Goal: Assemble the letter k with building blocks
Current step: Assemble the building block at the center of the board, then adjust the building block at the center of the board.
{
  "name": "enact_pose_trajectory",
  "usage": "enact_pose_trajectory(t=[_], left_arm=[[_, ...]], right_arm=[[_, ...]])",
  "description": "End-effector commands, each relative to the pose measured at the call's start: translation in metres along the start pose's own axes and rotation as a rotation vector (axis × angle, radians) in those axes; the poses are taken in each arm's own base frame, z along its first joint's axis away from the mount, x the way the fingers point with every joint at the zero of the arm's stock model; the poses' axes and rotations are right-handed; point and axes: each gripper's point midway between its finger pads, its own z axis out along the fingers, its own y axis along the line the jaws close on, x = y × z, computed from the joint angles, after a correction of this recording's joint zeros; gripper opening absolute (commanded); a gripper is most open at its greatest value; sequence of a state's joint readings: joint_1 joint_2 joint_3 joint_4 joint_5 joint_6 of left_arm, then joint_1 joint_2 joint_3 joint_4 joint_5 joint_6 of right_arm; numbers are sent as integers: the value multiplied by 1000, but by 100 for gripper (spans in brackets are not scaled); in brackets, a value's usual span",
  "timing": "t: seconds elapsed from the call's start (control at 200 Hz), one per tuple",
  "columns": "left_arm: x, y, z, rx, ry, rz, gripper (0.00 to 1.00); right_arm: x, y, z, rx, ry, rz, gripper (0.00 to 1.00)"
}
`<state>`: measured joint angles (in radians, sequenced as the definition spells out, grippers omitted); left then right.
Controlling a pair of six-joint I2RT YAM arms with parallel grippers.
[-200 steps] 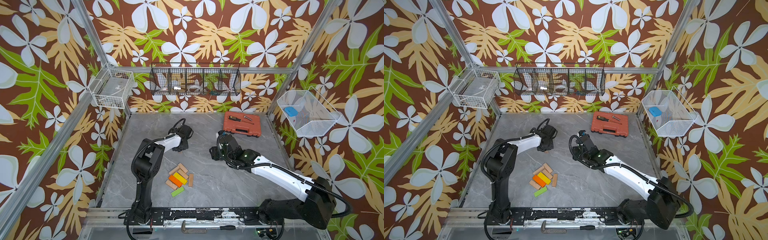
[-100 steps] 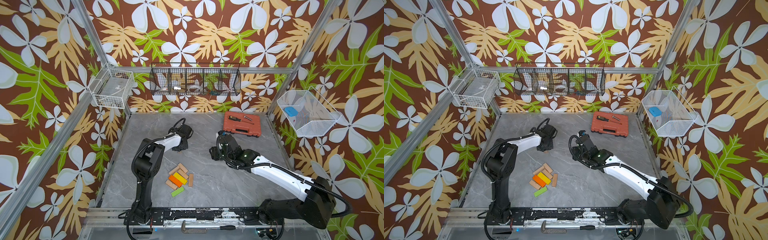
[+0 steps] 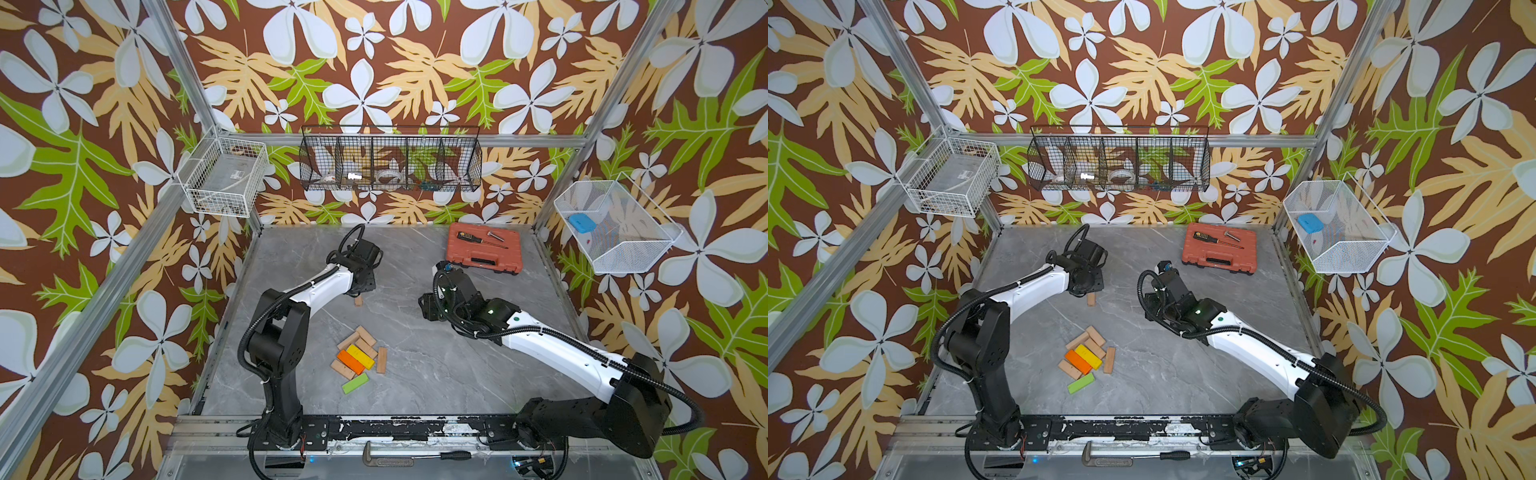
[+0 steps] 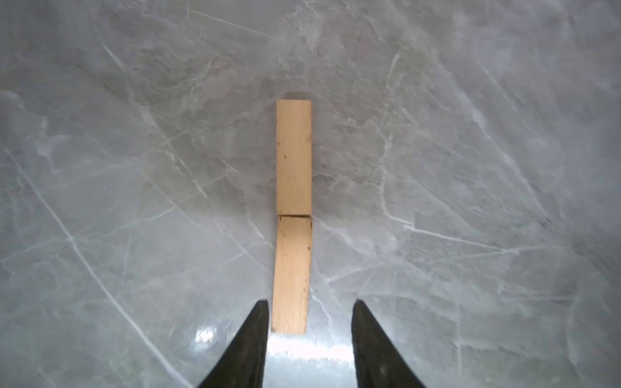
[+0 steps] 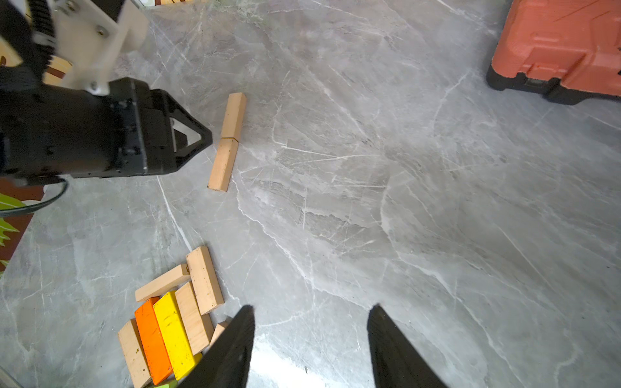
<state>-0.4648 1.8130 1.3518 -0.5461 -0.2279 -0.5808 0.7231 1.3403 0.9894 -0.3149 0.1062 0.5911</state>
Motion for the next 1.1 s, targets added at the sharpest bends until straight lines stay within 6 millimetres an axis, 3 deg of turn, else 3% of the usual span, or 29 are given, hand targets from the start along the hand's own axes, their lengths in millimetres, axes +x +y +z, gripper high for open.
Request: enact_pose_trajectory(t=[0.0,0.145,0.325,0.375,0.475,0.666,0.821,0.896,1.096], left_arm=[[3,0,-24,68,-27,-39,44],[30,12,-70,122,-93,34,41],[88,29,-96,236,9,217,39],[96,35,-99,226,34,250,39],[105,42,-92,186,77,308,43],[126,21,-63,237,191,406,49],[111,15,-52,151,174,223,48],[119,18,-43,106,192,172,48],[139,1,-21,96,235,169,54]], right_arm=[[-5,0,-1,3,-20,4,57],[-1,-3,2,13,-19,-5,57],[1,-1,7,3,-12,-15,57],[1,0,7,-1,-12,-18,57],[1,1,9,-5,-14,-17,57],[3,-2,4,-1,-18,-10,56],[5,-7,0,6,-26,4,56],[6,-7,-1,3,-32,12,56],[8,-5,1,-7,-22,12,57]])
